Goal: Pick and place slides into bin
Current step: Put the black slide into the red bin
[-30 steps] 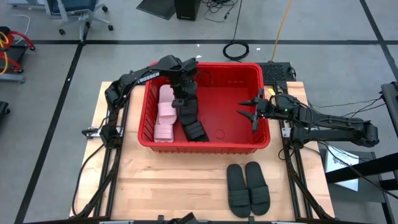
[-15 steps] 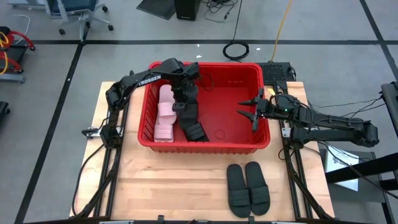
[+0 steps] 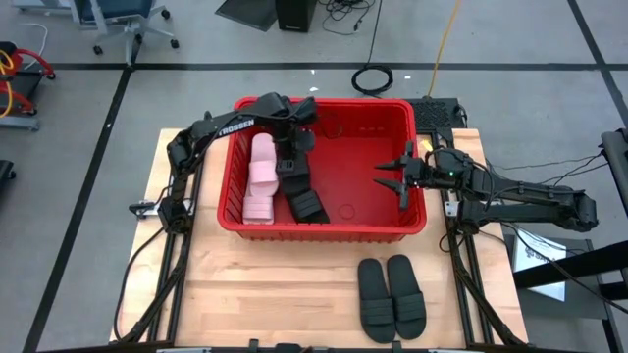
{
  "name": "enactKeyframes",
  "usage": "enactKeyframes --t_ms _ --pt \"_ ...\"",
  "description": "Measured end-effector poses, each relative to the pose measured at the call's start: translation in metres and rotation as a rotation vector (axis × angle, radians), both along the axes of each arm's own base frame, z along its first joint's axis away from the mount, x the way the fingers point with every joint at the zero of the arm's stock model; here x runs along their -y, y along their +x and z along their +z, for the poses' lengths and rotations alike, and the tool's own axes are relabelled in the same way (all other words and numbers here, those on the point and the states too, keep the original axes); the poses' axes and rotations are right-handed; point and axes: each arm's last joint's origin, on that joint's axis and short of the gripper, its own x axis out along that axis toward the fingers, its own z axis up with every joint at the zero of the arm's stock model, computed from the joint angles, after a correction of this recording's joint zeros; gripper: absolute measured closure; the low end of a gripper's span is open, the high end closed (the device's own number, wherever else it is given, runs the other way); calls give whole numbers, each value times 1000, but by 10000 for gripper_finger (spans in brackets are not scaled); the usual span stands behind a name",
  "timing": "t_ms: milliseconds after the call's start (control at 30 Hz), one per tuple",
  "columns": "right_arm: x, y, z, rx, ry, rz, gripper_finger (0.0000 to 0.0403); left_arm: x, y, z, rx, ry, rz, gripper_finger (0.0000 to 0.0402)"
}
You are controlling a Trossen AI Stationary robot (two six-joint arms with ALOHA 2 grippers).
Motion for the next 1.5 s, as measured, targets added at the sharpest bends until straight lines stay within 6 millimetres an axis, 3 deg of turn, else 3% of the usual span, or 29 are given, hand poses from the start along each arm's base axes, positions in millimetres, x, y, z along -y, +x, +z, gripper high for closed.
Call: enactKeyframes --t_ms 467,833,1233,1500 --pt "1 2 -2 -14 -3 -2 252 1 7 7 0 211 13 154" --pt "2 5 4 54 -14 -2 252 12 -6 66 243 357 93 153" --pt "-5 7 12 140 -15 40 252 67 -40 146 548 382 161 153" --pt "-21 9 24 269 40 204 252 119 -53 174 676 319 110 153"
